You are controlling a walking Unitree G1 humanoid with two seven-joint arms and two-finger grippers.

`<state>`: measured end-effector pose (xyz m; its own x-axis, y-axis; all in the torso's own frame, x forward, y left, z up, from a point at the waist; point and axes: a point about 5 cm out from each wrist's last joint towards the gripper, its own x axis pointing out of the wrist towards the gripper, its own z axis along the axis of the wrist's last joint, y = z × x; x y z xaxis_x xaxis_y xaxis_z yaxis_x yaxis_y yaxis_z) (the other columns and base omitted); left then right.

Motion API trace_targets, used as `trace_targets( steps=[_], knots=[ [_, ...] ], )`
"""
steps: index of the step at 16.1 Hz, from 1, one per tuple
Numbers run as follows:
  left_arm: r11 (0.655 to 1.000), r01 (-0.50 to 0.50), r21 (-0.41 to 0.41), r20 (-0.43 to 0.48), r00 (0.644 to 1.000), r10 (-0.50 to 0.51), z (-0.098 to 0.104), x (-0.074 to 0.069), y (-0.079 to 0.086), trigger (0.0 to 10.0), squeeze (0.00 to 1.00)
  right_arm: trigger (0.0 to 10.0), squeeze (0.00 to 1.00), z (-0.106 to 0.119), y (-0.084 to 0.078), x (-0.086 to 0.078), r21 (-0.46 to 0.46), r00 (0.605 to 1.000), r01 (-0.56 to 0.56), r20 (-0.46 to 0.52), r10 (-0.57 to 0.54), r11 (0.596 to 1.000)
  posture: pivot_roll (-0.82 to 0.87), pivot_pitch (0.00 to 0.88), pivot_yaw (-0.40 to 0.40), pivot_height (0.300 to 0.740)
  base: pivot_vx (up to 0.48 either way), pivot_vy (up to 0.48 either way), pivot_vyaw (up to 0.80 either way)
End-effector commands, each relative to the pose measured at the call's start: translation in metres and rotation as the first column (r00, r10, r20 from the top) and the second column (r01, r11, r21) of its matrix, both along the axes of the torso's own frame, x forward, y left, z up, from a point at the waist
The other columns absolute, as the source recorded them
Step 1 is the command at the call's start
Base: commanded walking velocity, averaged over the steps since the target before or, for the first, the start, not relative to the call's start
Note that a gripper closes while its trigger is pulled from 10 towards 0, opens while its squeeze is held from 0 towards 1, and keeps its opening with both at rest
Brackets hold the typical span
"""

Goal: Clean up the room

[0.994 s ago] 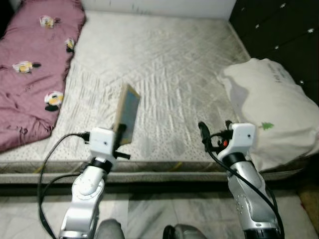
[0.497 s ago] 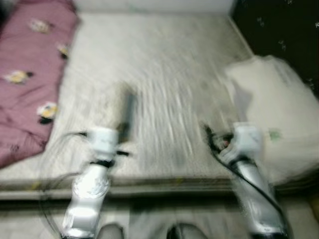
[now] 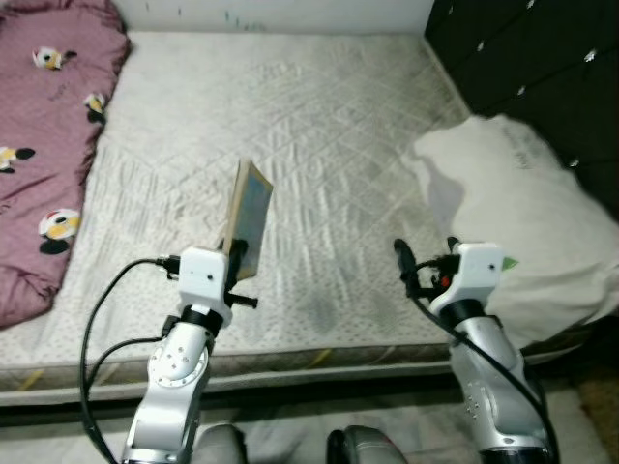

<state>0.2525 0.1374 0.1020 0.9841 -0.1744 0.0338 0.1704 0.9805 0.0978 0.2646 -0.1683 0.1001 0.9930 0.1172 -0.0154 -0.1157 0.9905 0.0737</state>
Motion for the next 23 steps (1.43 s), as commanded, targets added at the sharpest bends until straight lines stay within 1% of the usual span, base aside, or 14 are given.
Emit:
trace_targets(
  steps=[1, 5, 6, 17, 21, 23],
  knots=[
    [1.0, -0.01, 0.013, 0.031, 0.999, 0.009, 0.0062, 0.0006, 0.0031, 10.0, 0.0, 10.0, 0.0, 0.0004, 0.001, -0.0006, -0.002, 1.0, -0.007, 0.003, 0.007, 1.0, 0.02, 0.15, -0.058, 0.74, 0.0, 0.0, 0.0],
    [1.0, -0.007, 0.007, 0.029, 1.0, 0.006, 0.0062, 0.0003, 0.0023, 10.0, 0.0, 10.0, 0.0, 0.002, 0.0012, 0.0002, -0.026, 1.0, -0.014, 0.016, 0.014, 1.0, 0.02, 0.153, -0.062, 0.74, 0.0, -0.269, 0.1],
    [1.0, -0.007, 0.007, 0.028, 1.0, 0.006, 0.0062, 0.0004, 0.0022, 10.0, 0.0, 10.0, 0.0, 0.0019, 0.001, 0.0003, -0.027, 1.0, -0.014, 0.016, 0.014, 1.0, 0.02, 0.153, -0.063, 0.74, 0.0, -0.341, 0.41],
    [1.0, 0.003, 0.005, 0.031, 1.0, -0.003, 0.007, 0.0027, 0.002, 10.0, 0.0, 10.0, 0.0, 0.0013, 0.0018, 0.0032, -0.033, 1.0, -0.011, 0.017, 0.012, 0.999, 0.02, 0.142, -0.061, 0.74, 0.0, -0.356, 0.0],
    [1.0, 0.002, 0.002, 0.027, 1.0, -0.002, 0.0066, 0.0027, 0.0029, 10.0, 0.0, 10.0, 0.0, -0.0002, 0.0021, 0.0019, -0.029, 1.0, -0.008, 0.016, 0.009, 1.0, 0.02, 0.142, -0.061, 0.74, 0.0, -0.351, 0.0],
    [1.0, 0.003, 0.004, 0.028, 1.0, -0.003, 0.0065, 0.0028, 0.0028, 10.0, 0.0, 10.0, 0.0, -0.0008, 0.0013, 0.0018, -0.028, 1.0, -0.003, 0.015, 0.003, 1.0, 0.02, 0.142, -0.059, 0.74, 0.0, 0.0, 0.0]
  ],
)
